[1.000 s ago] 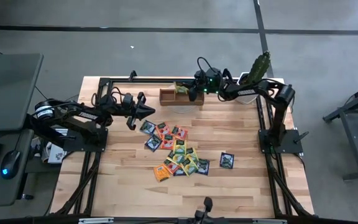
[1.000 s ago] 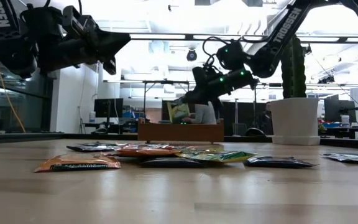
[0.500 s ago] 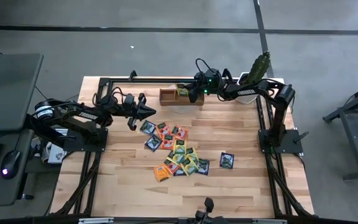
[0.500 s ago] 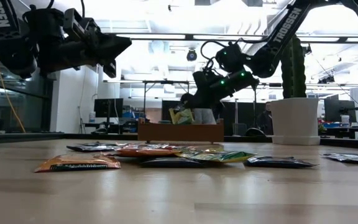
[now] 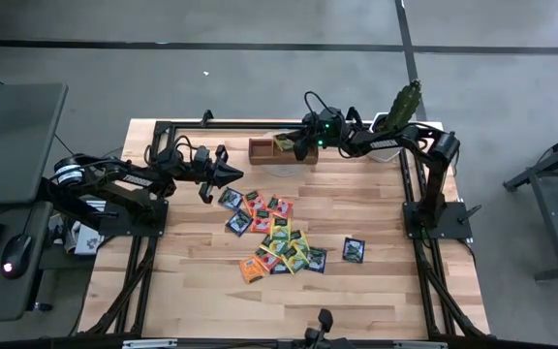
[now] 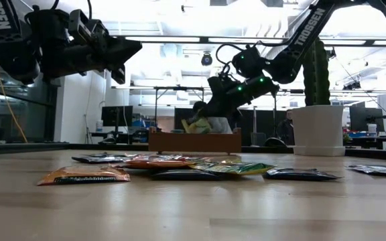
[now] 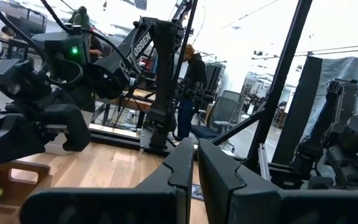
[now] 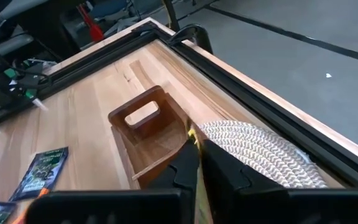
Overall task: Pick & Place Tea
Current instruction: Put the yellow tea sachet in the center of the organizer, then put the yellow tea bag in the middle compartment of the organizer
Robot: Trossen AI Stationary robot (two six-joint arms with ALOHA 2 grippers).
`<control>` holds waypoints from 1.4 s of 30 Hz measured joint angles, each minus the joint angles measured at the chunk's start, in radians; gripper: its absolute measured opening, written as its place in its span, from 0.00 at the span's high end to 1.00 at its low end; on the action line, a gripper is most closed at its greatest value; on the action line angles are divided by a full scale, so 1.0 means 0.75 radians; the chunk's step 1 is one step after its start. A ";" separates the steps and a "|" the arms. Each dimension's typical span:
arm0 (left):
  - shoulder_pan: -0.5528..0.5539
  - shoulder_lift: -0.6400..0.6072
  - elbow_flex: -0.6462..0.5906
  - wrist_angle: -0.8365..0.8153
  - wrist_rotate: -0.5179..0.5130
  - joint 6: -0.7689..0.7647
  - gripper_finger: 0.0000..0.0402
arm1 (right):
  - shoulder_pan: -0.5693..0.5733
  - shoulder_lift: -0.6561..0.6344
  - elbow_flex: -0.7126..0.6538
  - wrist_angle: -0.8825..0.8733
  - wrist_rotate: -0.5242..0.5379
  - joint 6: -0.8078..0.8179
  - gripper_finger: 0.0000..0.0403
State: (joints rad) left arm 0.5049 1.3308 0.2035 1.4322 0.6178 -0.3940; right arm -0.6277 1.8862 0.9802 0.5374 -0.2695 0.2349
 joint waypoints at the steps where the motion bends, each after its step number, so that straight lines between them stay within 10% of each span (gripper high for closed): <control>1: 0.000 0.000 0.000 0.000 0.000 0.000 0.94 | 0.000 0.000 0.000 -0.001 0.006 0.005 0.92; 21: -0.002 0.001 0.000 -0.166 0.029 0.018 0.94 | 0.037 -0.062 0.140 -0.167 -0.102 -0.015 0.63; 31: -0.137 0.001 0.001 -0.499 -0.024 0.075 0.94 | 0.311 -0.108 0.298 -0.801 -0.102 -0.310 0.70; 42: -0.441 0.001 0.054 -0.725 -0.434 0.070 0.94 | 0.553 -0.106 0.287 -1.055 -0.006 -0.136 0.98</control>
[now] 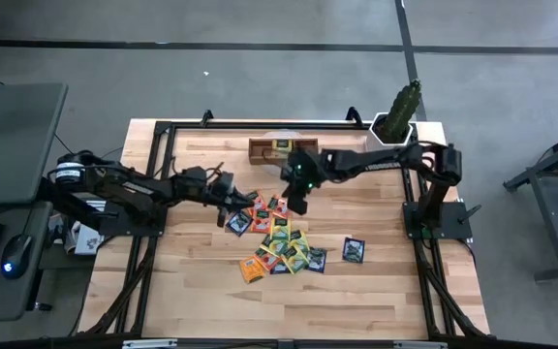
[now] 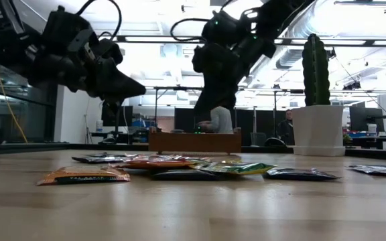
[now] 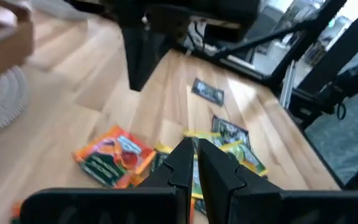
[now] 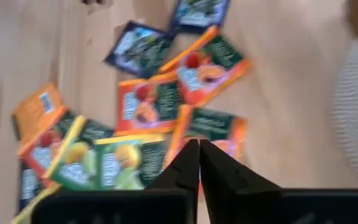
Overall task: Pick & Place Tea
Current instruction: Put the yellow tea bag in the middle compartment of the organizer
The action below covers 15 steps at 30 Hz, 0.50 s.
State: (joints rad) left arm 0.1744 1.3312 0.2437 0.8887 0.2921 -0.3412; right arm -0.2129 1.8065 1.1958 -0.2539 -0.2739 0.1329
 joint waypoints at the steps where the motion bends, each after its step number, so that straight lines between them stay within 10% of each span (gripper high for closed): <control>1: -0.025 0.000 0.013 -0.035 -0.020 0.001 0.94 | 0.028 0.000 -0.002 -0.014 0.024 0.029 0.98; 15: -0.272 0.042 0.129 -0.361 -0.254 -0.055 0.94 | 0.340 0.007 -0.003 -0.071 0.275 0.286 1.00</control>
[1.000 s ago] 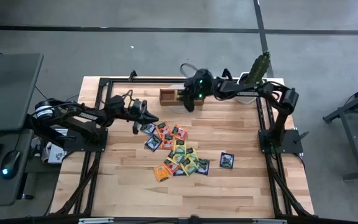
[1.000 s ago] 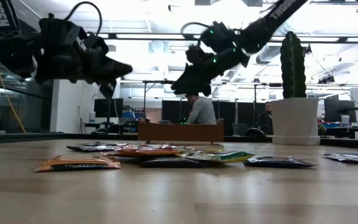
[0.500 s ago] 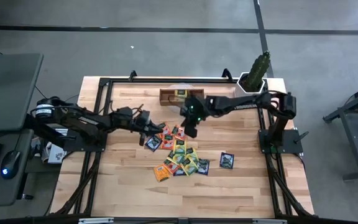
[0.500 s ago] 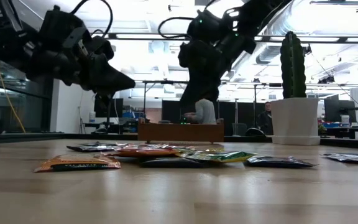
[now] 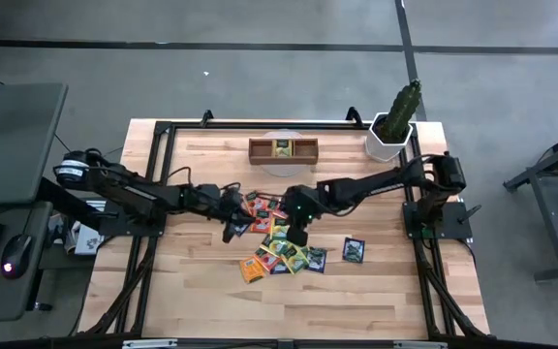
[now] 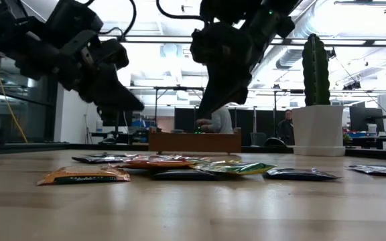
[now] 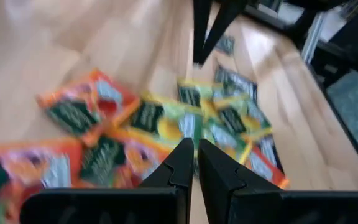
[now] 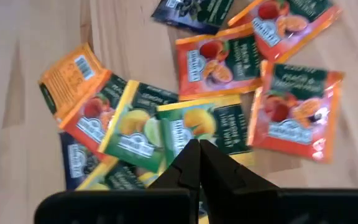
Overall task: Pick & Place Tea
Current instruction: Put the yellow tea bag in the middle compartment of the organizer
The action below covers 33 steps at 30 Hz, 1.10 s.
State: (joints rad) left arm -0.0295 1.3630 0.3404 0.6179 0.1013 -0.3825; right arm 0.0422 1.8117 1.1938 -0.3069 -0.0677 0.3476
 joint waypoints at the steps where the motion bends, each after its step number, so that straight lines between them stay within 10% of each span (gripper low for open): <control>1: -0.015 0.008 0.000 0.006 0.000 -0.017 0.94 | 0.012 0.001 0.000 0.004 0.006 0.030 1.00; 16: -0.226 0.118 0.009 0.048 -0.048 -0.100 0.94 | 0.192 0.027 -0.001 0.017 0.166 0.577 1.00; 33: -0.267 0.246 0.037 -0.022 -0.058 -0.089 0.94 | 0.267 0.220 -0.001 0.219 0.239 0.713 1.00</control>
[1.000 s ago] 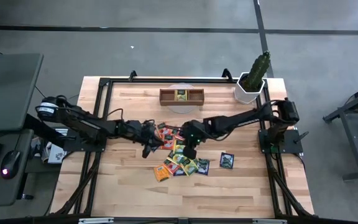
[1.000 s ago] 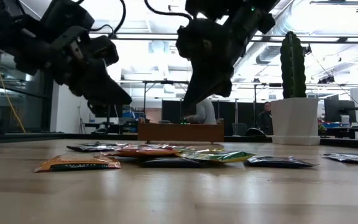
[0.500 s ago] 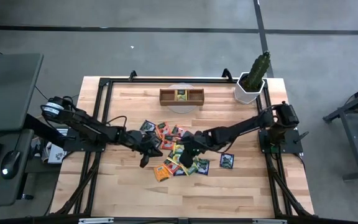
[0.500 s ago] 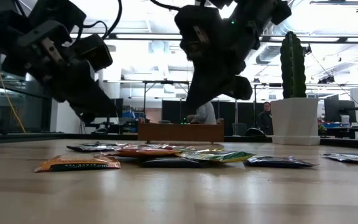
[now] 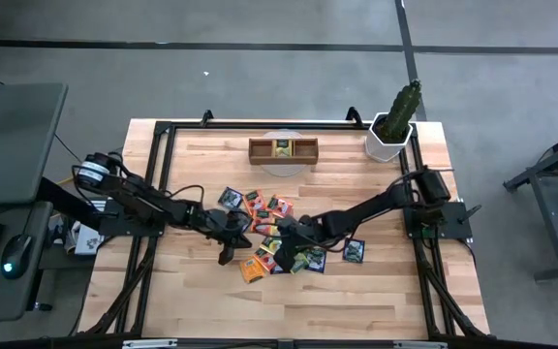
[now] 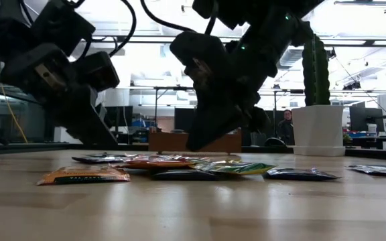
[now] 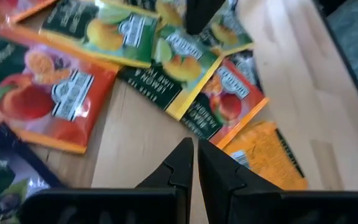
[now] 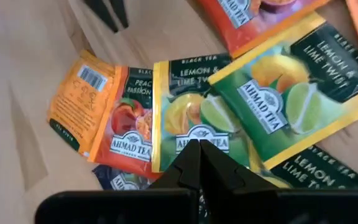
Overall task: Pick & Place Tea
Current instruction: Put the yellow tea bag in the middle compartment of the organizer
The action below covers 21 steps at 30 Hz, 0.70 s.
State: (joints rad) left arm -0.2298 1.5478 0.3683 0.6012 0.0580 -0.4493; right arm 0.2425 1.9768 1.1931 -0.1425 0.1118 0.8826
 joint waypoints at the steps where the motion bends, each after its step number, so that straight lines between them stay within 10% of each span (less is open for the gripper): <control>1: 0.000 0.011 0.000 0.000 0.002 0.000 0.94 | 0.000 0.007 0.001 0.000 -0.007 0.000 1.00; 21: 0.001 0.055 0.066 -0.008 -0.022 -0.020 0.94 | -0.003 0.074 0.003 0.001 -0.051 0.023 1.00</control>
State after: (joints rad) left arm -0.2289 1.5894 0.4177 0.5953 0.0413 -0.4644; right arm 0.2405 2.0319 1.1954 -0.1417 0.0738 0.9001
